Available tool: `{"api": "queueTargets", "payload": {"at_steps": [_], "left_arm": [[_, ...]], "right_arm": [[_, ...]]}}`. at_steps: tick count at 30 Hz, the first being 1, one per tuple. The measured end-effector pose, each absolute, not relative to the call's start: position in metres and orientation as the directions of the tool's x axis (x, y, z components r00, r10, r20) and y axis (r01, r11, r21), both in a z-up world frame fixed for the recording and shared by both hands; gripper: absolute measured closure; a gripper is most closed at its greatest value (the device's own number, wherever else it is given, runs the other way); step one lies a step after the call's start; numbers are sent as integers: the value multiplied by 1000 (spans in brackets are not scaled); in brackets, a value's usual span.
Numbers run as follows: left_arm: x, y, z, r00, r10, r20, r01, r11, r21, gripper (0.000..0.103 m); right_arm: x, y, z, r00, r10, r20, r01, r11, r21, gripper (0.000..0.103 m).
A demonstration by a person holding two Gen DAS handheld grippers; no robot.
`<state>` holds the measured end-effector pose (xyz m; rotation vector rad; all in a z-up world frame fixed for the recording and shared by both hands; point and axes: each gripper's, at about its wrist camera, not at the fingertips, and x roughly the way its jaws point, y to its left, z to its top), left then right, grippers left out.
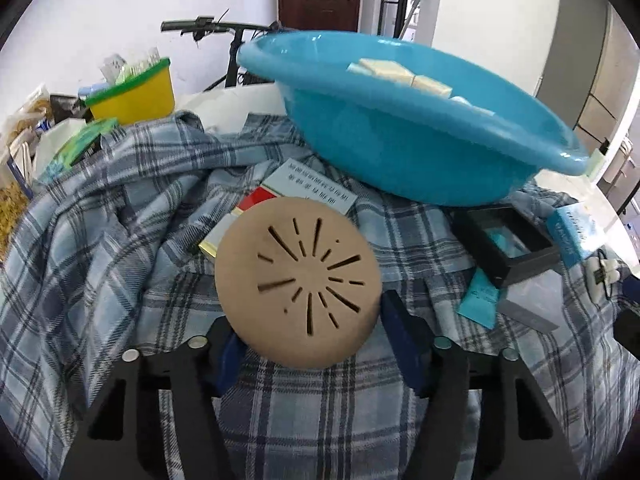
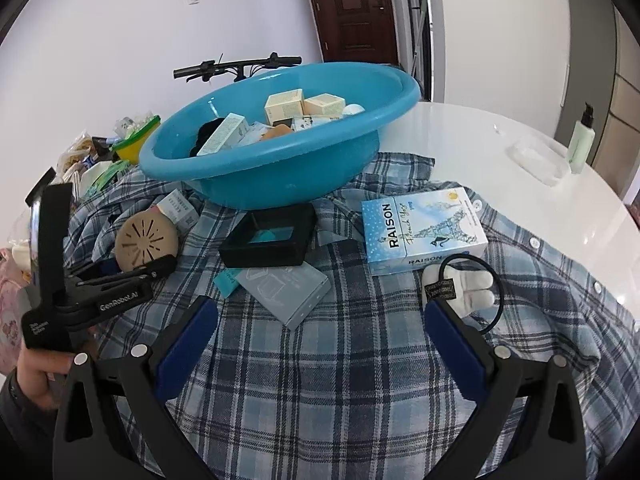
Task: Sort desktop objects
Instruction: 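Grasp the beige perforated round disc with the left tool, then grasp the black square frame with the right tool while the left tool lifts the disc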
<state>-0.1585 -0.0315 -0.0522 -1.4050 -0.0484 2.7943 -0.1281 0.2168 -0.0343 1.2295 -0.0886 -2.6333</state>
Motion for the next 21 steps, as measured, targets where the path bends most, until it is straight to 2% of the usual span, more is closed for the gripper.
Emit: {"api": "queueTargets", "payload": {"at_steps": [3, 11, 12, 13, 15, 21], "left_arm": [[-150, -30, -41, -609, 51, -791, -26, -999, -44, 57], [-137, -33, -34, -615, 85, -784, -42, -996, -75, 60], [-137, -33, -36, -613, 74, -787, -37, -997, -64, 54], [-137, -34, -37, -612, 55, -789, -28, -998, -49, 39], [-137, -36, -39, -626, 34, -779, -12, -999, -34, 21], [-148, -40, -46, -640, 27, -768, 8, -999, -42, 19]], "right_arm": [[-133, 207, -32, -604, -248, -757, 204, -967, 154, 0], [-167, 169, -47, -568, -205, -797, 202, -974, 106, 0], [-172, 167, -51, -569, -196, -798, 190, -976, 104, 0], [-177, 166, -54, -570, -193, -799, 181, -978, 107, 0], [-184, 165, -61, -566, -185, -803, 162, -980, 112, 0], [-198, 156, -75, -557, -150, -817, 157, -985, 74, 0]]}}
